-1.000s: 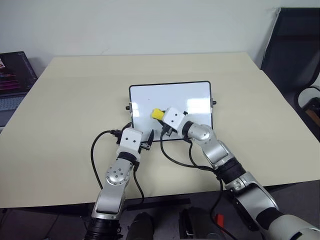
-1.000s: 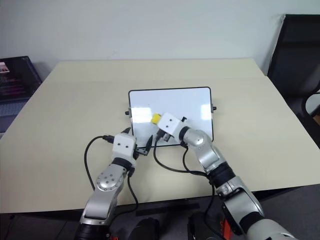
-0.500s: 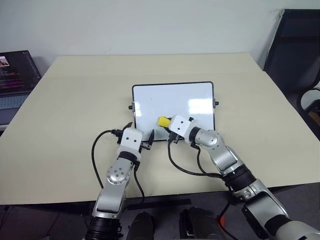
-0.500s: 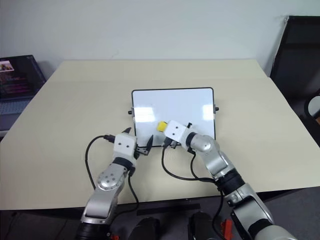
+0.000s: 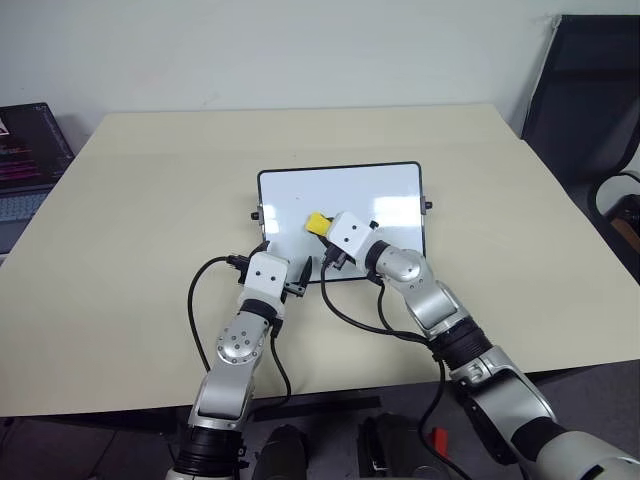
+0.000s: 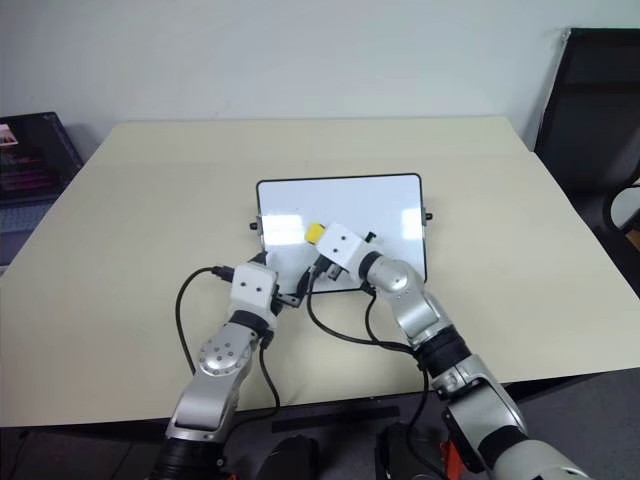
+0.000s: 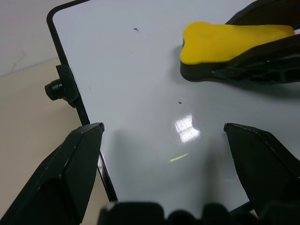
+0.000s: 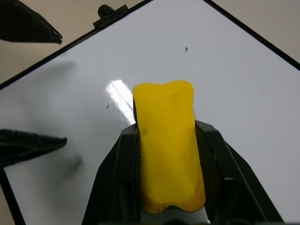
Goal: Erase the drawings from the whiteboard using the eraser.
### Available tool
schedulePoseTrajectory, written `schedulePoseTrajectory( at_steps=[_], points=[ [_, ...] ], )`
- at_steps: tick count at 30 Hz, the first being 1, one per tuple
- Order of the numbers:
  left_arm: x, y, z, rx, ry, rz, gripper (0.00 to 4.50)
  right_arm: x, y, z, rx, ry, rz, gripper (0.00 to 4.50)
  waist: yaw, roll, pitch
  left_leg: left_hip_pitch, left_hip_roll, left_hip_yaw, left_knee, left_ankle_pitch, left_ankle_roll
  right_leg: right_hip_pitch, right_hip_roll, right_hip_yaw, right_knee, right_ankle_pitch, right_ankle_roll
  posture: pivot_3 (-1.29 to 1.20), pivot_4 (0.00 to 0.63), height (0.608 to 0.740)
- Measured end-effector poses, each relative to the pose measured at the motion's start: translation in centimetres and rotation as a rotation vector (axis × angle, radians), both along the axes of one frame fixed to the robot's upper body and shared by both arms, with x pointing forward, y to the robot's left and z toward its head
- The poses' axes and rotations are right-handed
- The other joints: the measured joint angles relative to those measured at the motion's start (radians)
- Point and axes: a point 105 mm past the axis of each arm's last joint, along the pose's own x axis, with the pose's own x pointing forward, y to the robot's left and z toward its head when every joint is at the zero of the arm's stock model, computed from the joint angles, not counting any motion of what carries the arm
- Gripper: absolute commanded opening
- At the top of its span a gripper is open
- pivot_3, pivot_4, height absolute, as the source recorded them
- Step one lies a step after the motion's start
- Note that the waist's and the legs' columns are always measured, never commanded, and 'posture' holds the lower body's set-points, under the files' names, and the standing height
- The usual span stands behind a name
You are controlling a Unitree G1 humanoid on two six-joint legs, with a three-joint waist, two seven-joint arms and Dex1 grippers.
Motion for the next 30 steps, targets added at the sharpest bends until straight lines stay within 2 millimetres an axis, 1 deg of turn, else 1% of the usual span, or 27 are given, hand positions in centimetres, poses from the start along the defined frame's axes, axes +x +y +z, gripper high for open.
schedulePoseTrajectory(
  at_steps=[4,7,14,17,25,27,30],
  points=[
    [-0.3,0.4,-0.5,0.0,0.013,0.018,4.5,-0.4,1.2,-0.5,-0.021,0.002,0.039,1.22,0.0,0.0,0.0,0.0,0.0,0.0,0.0,0.0,0.0,0.0,0.0,0.0,0.0,0.0,0.0,0.0,0.15,0.74],
    [-0.5,0.9,-0.5,-0.001,0.013,0.041,4.5,-0.7,1.4,-1.0,-0.06,0.001,0.063,1.22,0.0,0.0,0.0,0.0,0.0,0.0,0.0,0.0,0.0,0.0,0.0,0.0,0.0,0.0,0.0,0.0,0.15,0.74],
    [-1.2,1.7,-0.8,-0.002,0.023,0.068,4.5,-0.5,0.4,-1.3,-0.119,-0.021,0.061,1.22,0.005,0.0,0.0,0.0,0.0,0.0,0.0,0.0,0.0,0.0,0.0,0.0,0.0,0.0,0.0,0.0,0.15,0.74],
    [-1.2,1.8,-0.7,-0.002,0.018,0.07,4.5,-0.5,-0.4,-1.3,-0.134,-0.031,0.05,1.22,0.006,0.0,0.0,0.0,-0.001,0.0,0.001,0.0,0.0,0.001,0.0,0.0,0.0,0.0,0.0,0.0,0.15,0.74],
    [-1.1,1.6,-0.5,0.003,0.018,0.05,4.5,-0.9,-4.1,-2.1,-0.162,-0.034,-0.019,1.22,0.007,-0.001,0.0,0.002,-0.001,0.0,0.001,0.0,0.0,0.002,0.0,0.0,0.0,0.0,0.0,0.0,0.15,0.74],
    [-0.9,1.5,-0.1,0.002,0.009,0.041,4.5,-1.1,-4.9,-2.1,-0.147,-0.027,-0.04,1.22,0.007,-0.001,0.0,0.002,-0.001,0.0,0.001,0.0,0.0,0.002,0.0,0.0,0.0,0.0,0.0,0.0,0.15,0.74],
    [-0.6,1.3,0.2,-0.001,0.002,0.027,4.5,-1.4,-5.4,-2.1,-0.095,0.001,-0.064,1.22,0.005,-0.001,-0.001,0.002,-0.001,0.0,0.001,0.0,0.0,0.002,0.0,0.0,0.0,0.0,0.0,0.0,0.15,0.74]
  ],
)
